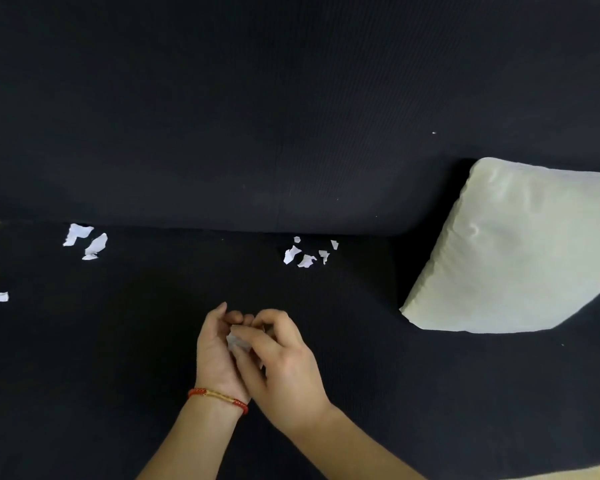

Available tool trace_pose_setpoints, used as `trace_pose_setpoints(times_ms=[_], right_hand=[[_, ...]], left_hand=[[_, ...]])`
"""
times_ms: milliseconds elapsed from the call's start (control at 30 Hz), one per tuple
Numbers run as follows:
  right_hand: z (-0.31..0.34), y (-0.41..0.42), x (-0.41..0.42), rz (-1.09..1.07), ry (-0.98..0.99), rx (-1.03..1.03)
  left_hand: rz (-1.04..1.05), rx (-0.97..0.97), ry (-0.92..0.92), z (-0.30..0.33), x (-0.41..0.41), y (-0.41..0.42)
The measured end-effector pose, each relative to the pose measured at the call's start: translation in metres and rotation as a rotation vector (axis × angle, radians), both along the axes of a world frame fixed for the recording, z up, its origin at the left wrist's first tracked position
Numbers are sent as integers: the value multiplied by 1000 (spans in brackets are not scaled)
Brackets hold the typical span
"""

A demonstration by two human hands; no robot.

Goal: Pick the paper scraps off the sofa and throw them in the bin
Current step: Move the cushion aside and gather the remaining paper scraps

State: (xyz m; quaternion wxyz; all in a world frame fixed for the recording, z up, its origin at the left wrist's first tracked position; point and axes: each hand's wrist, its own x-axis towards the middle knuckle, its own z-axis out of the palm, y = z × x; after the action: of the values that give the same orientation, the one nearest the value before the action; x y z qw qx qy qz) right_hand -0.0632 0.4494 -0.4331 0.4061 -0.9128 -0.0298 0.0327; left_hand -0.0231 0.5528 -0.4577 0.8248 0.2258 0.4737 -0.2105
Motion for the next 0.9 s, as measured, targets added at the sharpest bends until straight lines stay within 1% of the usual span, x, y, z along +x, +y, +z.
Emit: trace_pose_setpoints(times_ms=[67, 133, 233, 367, 467, 667, 767, 833, 900], right_hand=[[4, -9, 6, 8, 47, 67], [4, -25, 17, 10, 82, 97], [-11, -60, 44, -16, 112, -29], [-42, -112, 80, -134, 273, -158], [-62, -139, 101, -174, 379, -193], [-85, -151, 136, -187, 458, -233], [-92, -152, 147, -135, 523, -254], [-94, -153, 149, -109, 569, -243], [-95, -154, 149, -112, 570, -216]], left_hand=[[-14, -64, -7, 1, 1, -3], [-7, -71, -12, 0, 4, -9], [7, -25, 2, -1, 13, -18], [16, -78, 6, 1, 20, -20], [25, -90, 11, 2, 26, -19], [51, -92, 38, -1, 24, -17], [55, -91, 60, -4, 21, -15], [65, -105, 65, -6, 20, -14], [72, -110, 60, -7, 18, -14]])
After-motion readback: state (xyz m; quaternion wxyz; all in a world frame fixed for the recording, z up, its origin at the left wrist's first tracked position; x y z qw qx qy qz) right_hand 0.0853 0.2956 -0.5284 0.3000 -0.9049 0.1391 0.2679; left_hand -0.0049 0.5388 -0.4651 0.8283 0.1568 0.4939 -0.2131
